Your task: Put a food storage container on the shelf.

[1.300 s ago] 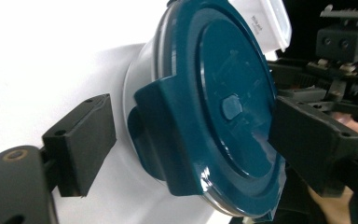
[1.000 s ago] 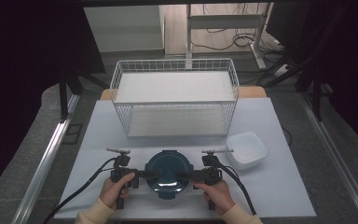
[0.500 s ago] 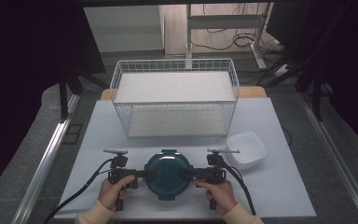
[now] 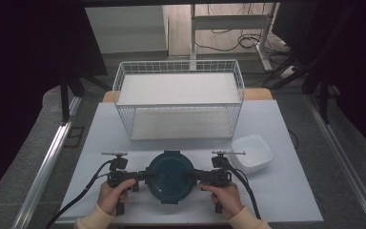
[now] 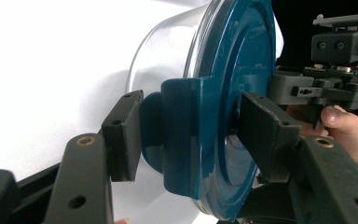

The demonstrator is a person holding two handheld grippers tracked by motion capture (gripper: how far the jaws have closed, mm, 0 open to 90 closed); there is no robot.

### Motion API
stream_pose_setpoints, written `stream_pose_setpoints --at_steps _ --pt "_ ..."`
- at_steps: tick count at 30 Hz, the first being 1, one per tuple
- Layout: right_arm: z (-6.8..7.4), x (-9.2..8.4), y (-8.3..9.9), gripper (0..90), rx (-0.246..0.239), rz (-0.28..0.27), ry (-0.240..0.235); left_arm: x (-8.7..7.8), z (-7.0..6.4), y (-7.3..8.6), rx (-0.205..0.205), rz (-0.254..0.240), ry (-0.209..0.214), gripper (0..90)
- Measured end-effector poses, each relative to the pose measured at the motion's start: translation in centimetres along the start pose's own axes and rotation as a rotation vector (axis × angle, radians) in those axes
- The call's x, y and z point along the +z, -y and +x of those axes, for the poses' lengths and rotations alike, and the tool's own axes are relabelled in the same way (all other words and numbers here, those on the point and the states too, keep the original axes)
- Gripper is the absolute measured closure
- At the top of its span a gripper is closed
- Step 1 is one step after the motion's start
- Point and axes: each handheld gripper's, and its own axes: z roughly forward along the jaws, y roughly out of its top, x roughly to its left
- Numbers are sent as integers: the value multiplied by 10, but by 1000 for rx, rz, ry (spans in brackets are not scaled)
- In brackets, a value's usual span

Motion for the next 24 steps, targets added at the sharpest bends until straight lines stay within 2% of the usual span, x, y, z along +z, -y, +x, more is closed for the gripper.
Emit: stream_pose_setpoints --at_steps 6,9,14,18,20,24 --pt "5 -6 -3 395 -31 -10 -6 -4 -7 -2 32 -19 3 425" --pt "8 -9 -5 395 -52 -22 5 -4 -8 -4 30 -21 11 425" --pt "9 -13 -10 395 -62 -26 6 -2 -12 -11 52 -23 11 425" --pt "10 -14 -14 395 -71 -26 11 -2 -13 -14 50 -27 17 425" --pt "13 -17 -19 395 -93 -31 14 -3 -16 -18 58 -33 18 425" --pt "17 -21 -25 395 -108 -40 14 -5 -22 -24 72 -45 17 425"
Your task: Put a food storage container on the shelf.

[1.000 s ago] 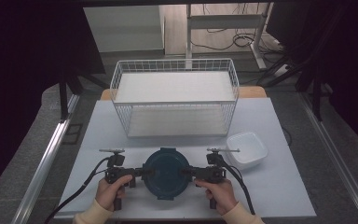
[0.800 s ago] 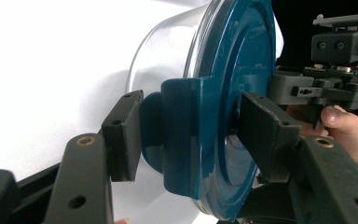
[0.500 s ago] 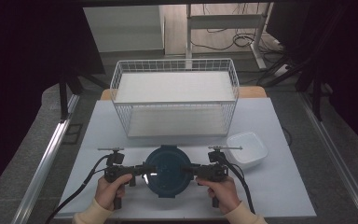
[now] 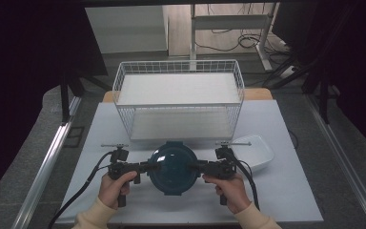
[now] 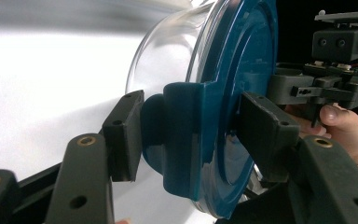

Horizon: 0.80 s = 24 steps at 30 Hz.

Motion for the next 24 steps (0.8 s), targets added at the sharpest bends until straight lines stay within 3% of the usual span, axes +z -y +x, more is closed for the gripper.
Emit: stream_pose_setpoints --at_steps 10,24 --pt "8 -7 -18 395 -30 -8 12 -2 -7 -18 9 -5 13 422" --pt "26 -23 -58 394 -101 -20 39 -9 -21 -49 39 -28 38 421"
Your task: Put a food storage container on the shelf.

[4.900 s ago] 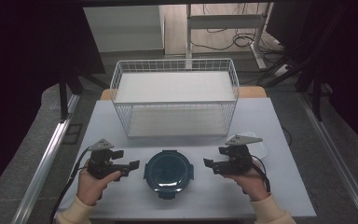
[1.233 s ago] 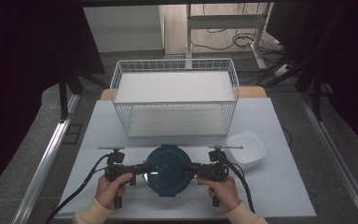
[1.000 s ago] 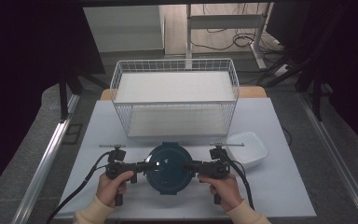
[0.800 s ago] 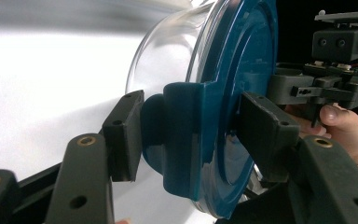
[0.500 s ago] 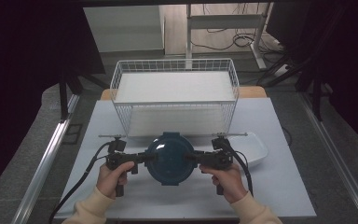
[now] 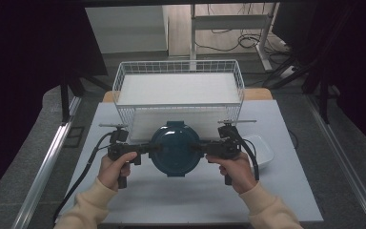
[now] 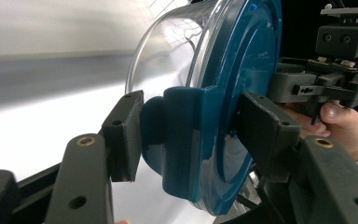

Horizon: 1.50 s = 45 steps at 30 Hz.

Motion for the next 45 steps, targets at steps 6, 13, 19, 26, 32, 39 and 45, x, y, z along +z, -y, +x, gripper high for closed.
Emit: stream_pose_setpoints --at_steps 6,13,19,26,32,39,45 --pt "1 -3 -9 394 -18 -10 10 1 -3 -11 6 -1 3 417" --pt "4 -8 -23 394 -35 -26 7 -2 -11 -27 24 -9 5 418" --pt "11 -14 -36 394 -57 -34 11 -7 -18 -38 39 -15 7 417" --pt "17 -18 -49 395 -69 -38 8 -12 -25 -51 48 -15 7 417" --pt "20 -19 -59 395 -86 -41 6 -16 -28 -59 53 -23 3 417" --pt "24 -21 -71 396 -103 -45 5 -19 -31 -69 61 -40 0 414" --pt "28 -24 -78 398 -115 -52 7 -22 -35 -77 66 -44 7 414"
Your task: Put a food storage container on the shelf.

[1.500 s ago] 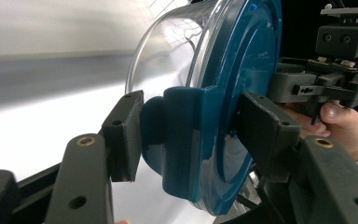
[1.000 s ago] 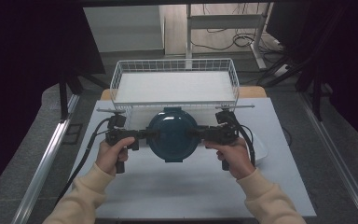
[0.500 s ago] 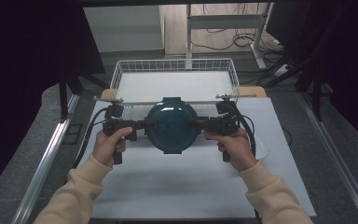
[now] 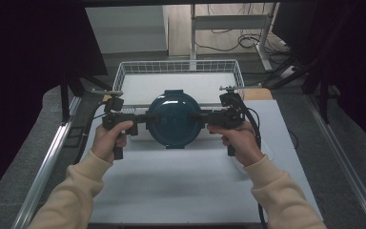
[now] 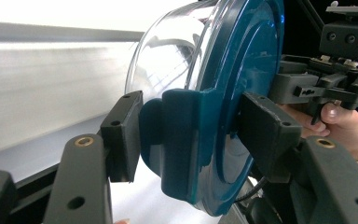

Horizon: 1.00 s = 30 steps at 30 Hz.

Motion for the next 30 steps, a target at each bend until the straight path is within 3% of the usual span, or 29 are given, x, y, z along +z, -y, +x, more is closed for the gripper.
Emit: stream_pose_setpoints --at_steps 18,30 --pt "-2 -1 -41 401 -27 -13 -6 -4 -4 -45 16 -5 -3 411" --pt "-19 6 -68 403 -14 -6 -10 7 7 -76 -9 3 -4 409"
